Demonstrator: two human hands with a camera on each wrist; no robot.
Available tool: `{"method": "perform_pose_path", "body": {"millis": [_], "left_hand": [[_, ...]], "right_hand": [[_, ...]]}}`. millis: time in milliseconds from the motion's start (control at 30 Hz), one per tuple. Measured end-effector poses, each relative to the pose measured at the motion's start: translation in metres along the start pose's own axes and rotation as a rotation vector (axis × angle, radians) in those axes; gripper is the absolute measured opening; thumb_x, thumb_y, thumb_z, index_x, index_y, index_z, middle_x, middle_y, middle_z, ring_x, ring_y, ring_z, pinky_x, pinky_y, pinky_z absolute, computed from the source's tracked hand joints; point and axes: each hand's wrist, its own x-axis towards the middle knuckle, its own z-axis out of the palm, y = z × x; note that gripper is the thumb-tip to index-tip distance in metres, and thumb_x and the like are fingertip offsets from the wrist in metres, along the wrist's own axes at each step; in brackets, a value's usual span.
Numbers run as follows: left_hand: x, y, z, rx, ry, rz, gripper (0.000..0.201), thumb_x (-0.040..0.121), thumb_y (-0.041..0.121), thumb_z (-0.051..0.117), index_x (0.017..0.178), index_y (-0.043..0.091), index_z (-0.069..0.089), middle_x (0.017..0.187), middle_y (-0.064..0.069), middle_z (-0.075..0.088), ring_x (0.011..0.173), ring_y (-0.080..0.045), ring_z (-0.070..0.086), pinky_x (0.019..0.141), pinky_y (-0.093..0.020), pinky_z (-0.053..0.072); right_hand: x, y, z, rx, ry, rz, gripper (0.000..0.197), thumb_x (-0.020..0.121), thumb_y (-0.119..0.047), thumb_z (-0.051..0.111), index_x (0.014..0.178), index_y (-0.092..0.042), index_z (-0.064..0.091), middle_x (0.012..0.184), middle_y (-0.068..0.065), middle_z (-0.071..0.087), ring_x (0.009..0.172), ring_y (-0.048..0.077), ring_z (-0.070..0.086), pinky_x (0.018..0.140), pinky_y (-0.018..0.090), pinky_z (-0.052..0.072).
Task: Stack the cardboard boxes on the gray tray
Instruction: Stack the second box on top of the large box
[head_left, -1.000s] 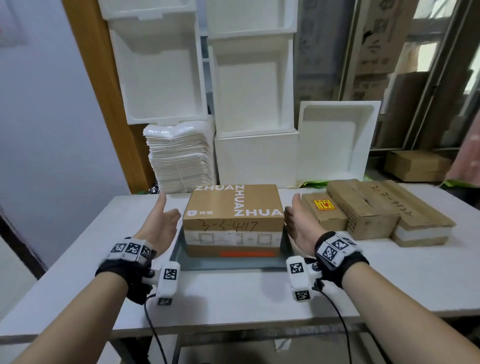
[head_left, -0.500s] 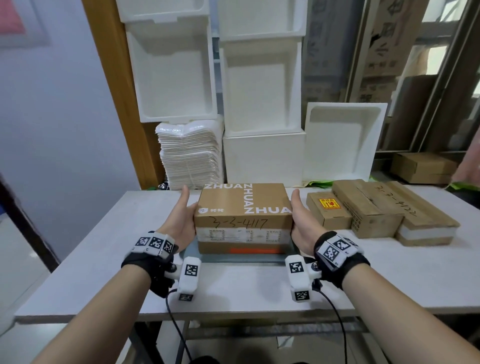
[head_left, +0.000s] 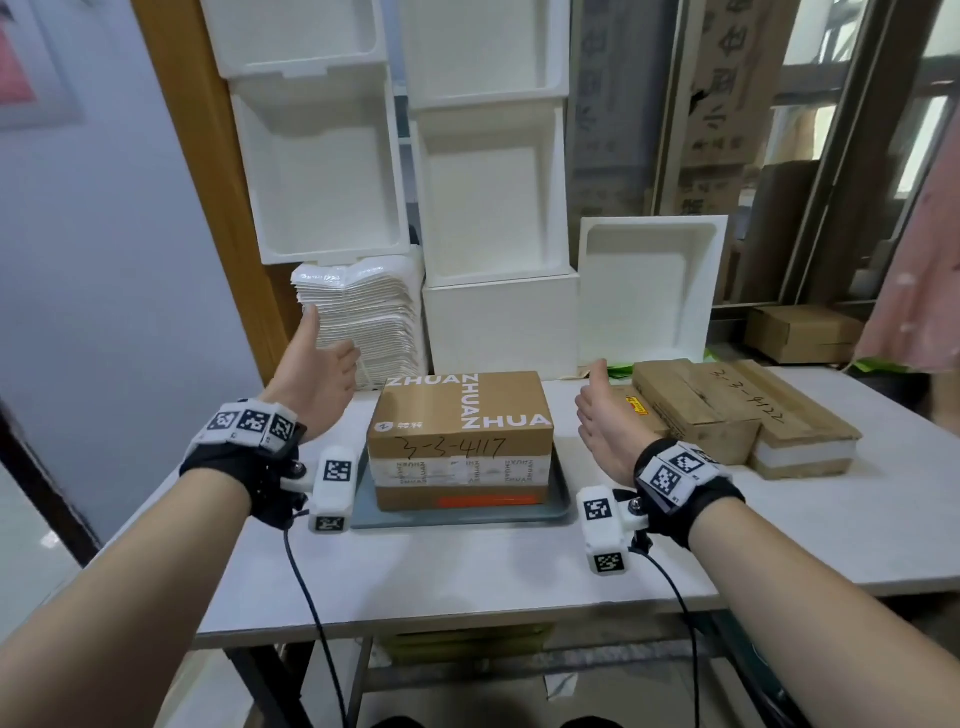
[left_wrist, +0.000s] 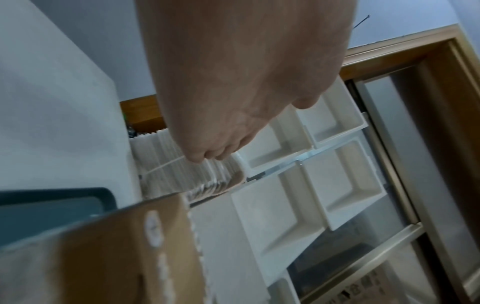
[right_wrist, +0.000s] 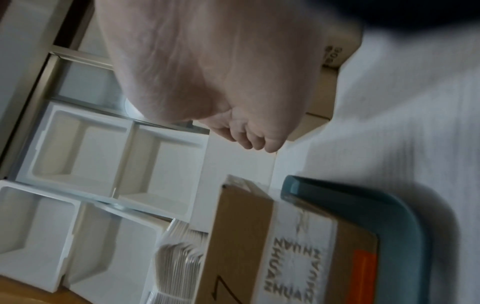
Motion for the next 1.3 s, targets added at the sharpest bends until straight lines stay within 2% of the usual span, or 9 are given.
{"method": "perform_pose_path", "body": {"millis": [267,367,533,667,800,900,1033,1167,1300], "left_hand": [[-0.008,0.006,0.071,0.044,-0.166,0.017,0.101,0.084,0.080,0.015,0.153,0.008,0.001,0.162,-0.008,0.001,0.150,-0.021,0.001,0.121,-0.039,0.001],[-0.006,0.002,0.095,0.050,-0.207,0.018,0.101,0.084,0.080,0.015,0.154,0.007,0.002,0.162,-0.008,0.001,0.150,-0.021,0.001,0.120,-0.037,0.002],[-0.001,-0.009,0.136,0.037,-0.296,0.006,0.099,0.086,0.078,0.016,0.153,0.006,0.002,0.162,-0.009,0.001,0.150,-0.020,0.001,0.120,-0.036,0.003],[0.012,-0.026,0.179,0.043,-0.375,-0.038,0.099,0.086,0.078,0.016,0.154,0.007,0.003,0.162,-0.008,0.001,0.150,-0.019,0.000,0.120,-0.036,0.001],[0.023,-0.048,0.228,0.046,-0.459,-0.070,0.098,0.086,0.077,0.016,0.154,0.008,0.003,0.162,-0.007,0.002,0.150,-0.018,0.001,0.120,-0.036,0.002],[0.032,-0.062,0.259,0.013,-0.505,-0.109,0.098,0.087,0.077,0.018,0.153,0.007,0.003,0.162,-0.008,0.002,0.150,-0.019,0.000,0.121,-0.037,0.002],[0.049,-0.080,0.293,-0.021,-0.529,-0.173,0.099,0.086,0.077,0.019,0.153,0.007,0.003,0.162,-0.009,0.003,0.150,-0.020,0.001,0.121,-0.039,0.002],[0.055,-0.103,0.322,-0.049,-0.569,-0.230,0.099,0.087,0.077,0.021,0.153,0.006,0.004,0.162,-0.011,0.004,0.150,-0.020,0.003,0.121,-0.037,0.003],[0.058,-0.129,0.354,-0.032,-0.623,-0.296,0.098,0.087,0.077,0.019,0.153,0.006,0.005,0.162,-0.010,0.003,0.150,-0.020,0.002,0.121,-0.037,0.003]], "right_hand": [[-0.018,-0.020,-0.030,-0.028,0.016,-0.019,0.093,0.091,-0.075,0.014,0.157,-0.010,0.006,0.166,0.003,0.009,0.153,0.015,0.010,0.124,0.037,0.007],[-0.026,-0.024,-0.042,-0.016,0.031,-0.023,0.096,0.087,-0.079,0.014,0.158,-0.016,0.000,0.166,0.002,0.005,0.153,0.017,0.011,0.124,0.040,0.008],[-0.043,-0.026,-0.066,-0.047,0.029,-0.025,0.095,0.085,-0.081,0.011,0.158,-0.021,0.000,0.166,-0.001,0.005,0.153,0.016,0.010,0.124,0.042,0.005],[-0.056,-0.028,-0.095,-0.007,0.117,-0.057,0.086,0.093,-0.072,0.015,0.158,-0.017,0.005,0.165,0.003,0.016,0.150,0.019,0.021,0.117,0.032,0.023],[-0.052,-0.033,-0.132,-0.023,0.189,-0.038,0.098,0.085,-0.081,0.016,0.158,-0.018,0.004,0.166,0.003,0.006,0.153,0.019,0.011,0.124,0.041,0.010],[-0.044,-0.039,-0.161,-0.023,0.241,0.018,0.113,0.068,-0.093,0.021,0.158,-0.024,0.014,0.166,0.000,0.014,0.152,0.019,0.016,0.123,0.045,0.011],[-0.028,-0.042,-0.195,-0.092,0.346,0.008,0.121,0.061,-0.095,0.020,0.153,-0.016,0.031,0.160,0.004,0.032,0.147,0.023,0.031,0.121,0.045,0.021],[-0.025,-0.039,-0.212,-0.092,0.411,0.014,0.101,0.082,-0.083,0.016,0.156,-0.014,0.021,0.163,0.002,0.023,0.150,0.023,0.022,0.120,0.042,0.015],[-0.018,-0.031,-0.236,-0.082,0.469,0.019,0.091,0.090,-0.076,0.017,0.155,-0.013,0.024,0.161,-0.001,0.028,0.149,0.022,0.024,0.118,0.040,0.016]]}}
